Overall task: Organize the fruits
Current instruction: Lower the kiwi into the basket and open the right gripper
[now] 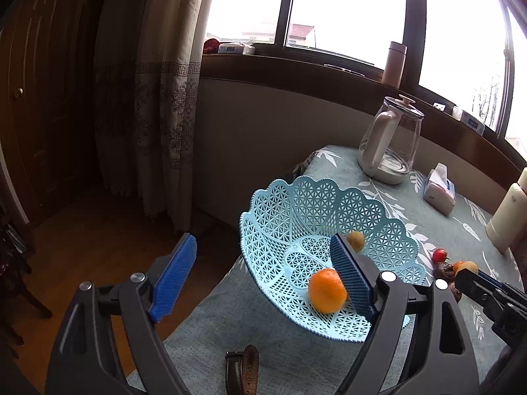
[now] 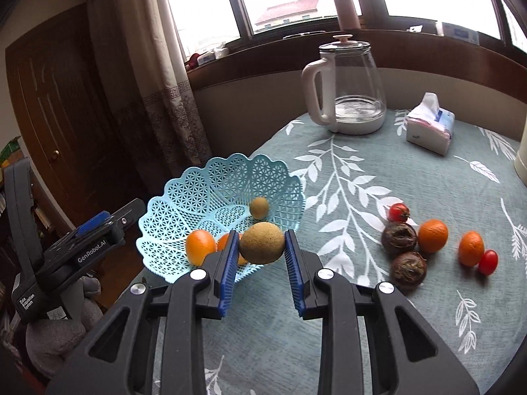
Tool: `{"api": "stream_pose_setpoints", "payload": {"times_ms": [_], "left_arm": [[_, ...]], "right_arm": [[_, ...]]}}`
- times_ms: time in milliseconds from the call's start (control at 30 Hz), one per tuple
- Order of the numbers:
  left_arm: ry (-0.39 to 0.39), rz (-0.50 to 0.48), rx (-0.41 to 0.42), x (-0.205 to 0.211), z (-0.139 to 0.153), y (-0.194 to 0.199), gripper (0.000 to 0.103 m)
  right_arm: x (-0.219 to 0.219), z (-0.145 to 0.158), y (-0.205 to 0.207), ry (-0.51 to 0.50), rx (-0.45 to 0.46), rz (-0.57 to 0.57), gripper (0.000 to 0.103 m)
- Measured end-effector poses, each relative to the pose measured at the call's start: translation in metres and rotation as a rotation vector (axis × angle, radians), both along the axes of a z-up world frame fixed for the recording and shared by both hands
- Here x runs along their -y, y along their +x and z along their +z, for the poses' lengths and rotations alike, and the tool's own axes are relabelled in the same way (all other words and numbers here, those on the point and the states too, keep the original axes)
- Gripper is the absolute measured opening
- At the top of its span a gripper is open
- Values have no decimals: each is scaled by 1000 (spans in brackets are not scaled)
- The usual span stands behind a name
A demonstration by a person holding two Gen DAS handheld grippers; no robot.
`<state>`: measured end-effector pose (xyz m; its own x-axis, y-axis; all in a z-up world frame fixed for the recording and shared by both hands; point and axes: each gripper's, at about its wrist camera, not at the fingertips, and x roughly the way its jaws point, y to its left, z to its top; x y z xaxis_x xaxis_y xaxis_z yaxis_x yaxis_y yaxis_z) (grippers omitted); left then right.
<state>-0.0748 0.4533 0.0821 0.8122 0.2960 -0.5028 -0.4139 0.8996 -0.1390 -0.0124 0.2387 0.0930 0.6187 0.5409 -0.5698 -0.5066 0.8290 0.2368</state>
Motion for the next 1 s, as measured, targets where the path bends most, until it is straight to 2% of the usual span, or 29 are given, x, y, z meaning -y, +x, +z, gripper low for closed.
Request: {"api": "stream_pose_setpoints", "payload": {"times_ms": [300,700,733,800,867,933,1000], "left_arm": [[-10,7,16,-4,4,-5,85],[-10,-3,19,-2,6,-6,85],[-10,-4,19,-2,6,-6,85],[-11,-3,17,-2,6,-5,85],[-11,-1,17,-2,6,-5,95],[-12,1,19,-1,6,-5,96],[-17,1,20,-2,6,-5,96]], "right_arm": [[-42,-6,5,-24,-14,49,29],[-39,-13,9,-17,-40,21,31],[-38,-14,8,-15,-41,18,32],[-35,-14,8,-4,-40,6,44],[-32,-13,7,5,-36,-5,46],[-30,-13,7,10,-35,-11,48],[-27,-12,6,14,-27,-21,54]]}}
